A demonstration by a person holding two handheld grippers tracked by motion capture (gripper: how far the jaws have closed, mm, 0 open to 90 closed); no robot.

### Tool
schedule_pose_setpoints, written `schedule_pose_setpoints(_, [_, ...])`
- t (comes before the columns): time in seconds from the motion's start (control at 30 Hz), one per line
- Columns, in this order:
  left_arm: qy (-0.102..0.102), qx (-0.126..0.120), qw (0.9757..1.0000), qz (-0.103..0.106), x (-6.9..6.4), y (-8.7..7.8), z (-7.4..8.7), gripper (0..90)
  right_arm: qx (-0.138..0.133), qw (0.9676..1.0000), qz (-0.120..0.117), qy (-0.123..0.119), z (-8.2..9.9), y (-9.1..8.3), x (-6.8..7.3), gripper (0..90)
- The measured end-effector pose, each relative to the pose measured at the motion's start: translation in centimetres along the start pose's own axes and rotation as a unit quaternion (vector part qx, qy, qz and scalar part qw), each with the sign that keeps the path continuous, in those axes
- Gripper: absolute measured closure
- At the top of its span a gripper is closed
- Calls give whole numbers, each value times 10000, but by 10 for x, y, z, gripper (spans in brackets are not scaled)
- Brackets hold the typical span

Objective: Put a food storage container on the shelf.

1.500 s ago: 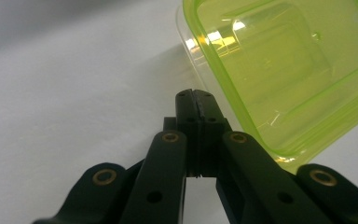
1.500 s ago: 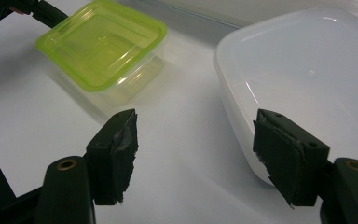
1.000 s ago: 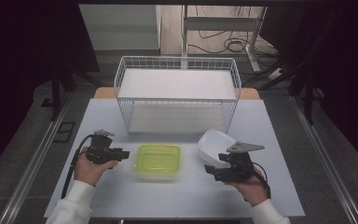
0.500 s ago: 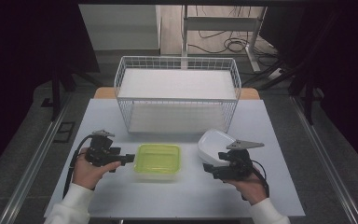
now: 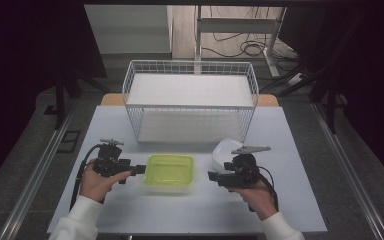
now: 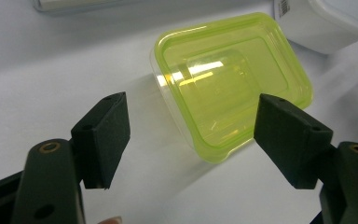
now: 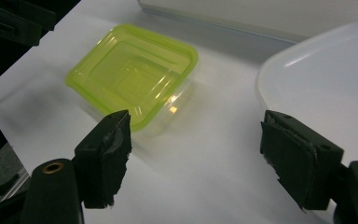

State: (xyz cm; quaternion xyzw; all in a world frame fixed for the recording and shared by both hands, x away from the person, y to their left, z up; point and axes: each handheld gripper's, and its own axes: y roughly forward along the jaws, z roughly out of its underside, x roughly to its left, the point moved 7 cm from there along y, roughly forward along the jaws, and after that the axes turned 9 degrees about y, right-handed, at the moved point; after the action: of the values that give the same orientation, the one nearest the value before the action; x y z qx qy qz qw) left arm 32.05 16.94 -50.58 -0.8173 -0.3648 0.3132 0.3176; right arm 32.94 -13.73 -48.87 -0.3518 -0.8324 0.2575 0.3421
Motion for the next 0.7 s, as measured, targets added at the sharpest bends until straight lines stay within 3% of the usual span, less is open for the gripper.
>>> schedule_pose_setpoints(0.27, [-208, 47, 9995, 252, 2, 12, 0, 268, 168, 9994, -120, 268, -7, 22, 15, 289])
schedule_pose_setpoints(0.3, [-331, 21, 9989, 327, 3, 15, 0, 268, 184, 9993, -110, 314, -8, 25, 16, 291])
schedule_pose_setpoints(0.47, [-486, 11, 9981, 387, 8, 22, 0, 279, 225, 9981, -137, 559, -12, 40, 19, 301])
schedule_pose_setpoints(0.7, [-798, 3, 9947, 654, 14, 35, 4, 314, 385, 9966, -68, 730, -10, 60, 19, 335])
